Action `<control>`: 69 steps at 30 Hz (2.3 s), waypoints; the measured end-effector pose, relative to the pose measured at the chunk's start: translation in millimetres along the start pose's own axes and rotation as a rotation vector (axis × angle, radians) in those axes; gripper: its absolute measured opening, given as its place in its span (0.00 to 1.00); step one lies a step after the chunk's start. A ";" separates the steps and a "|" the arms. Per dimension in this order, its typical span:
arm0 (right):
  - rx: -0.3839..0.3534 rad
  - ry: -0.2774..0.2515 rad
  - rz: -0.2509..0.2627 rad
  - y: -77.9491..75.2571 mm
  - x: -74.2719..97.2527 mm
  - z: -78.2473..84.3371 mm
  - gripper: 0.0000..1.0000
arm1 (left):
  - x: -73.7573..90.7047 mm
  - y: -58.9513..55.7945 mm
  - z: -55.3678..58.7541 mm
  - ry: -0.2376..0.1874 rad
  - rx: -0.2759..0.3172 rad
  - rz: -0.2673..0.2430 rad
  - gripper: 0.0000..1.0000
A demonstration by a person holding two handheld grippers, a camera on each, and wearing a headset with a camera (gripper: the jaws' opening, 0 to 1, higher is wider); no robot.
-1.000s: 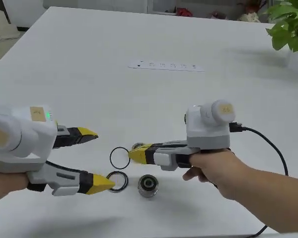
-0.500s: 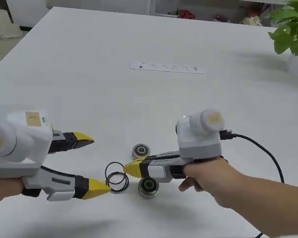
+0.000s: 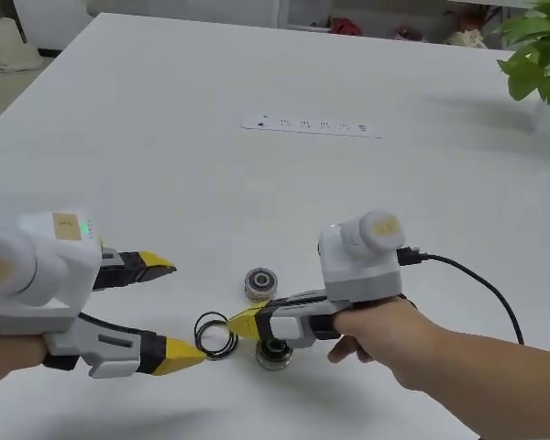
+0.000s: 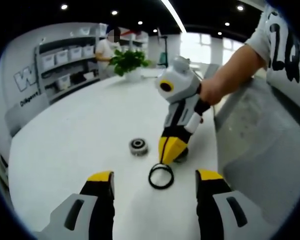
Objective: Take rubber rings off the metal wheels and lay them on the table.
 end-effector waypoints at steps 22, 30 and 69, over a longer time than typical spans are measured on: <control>0.050 0.039 0.040 -3.1 -1.3 5.6 0.09 | 0.6 -1.0 9.0 0.027 0.019 0.000 0.66; 0.067 0.034 0.045 -2.2 1.9 3.0 0.13 | -0.4 -1.1 8.1 0.026 0.021 0.003 0.66; 0.280 -0.071 0.149 13.5 85.4 -26.2 0.40 | 12.1 1.2 -13.1 -0.020 -0.007 -0.010 0.67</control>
Point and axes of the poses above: the centre of the closed fingertips' face, and the gripper's own axes: x roughly backward along the fingers, y roughly to its left, z roughly out of its underside, the point moved 7 cm from there along x, roughly backward along the fingers, and after that the axes turned 8 degrees about -z, right-handed, at the moved point
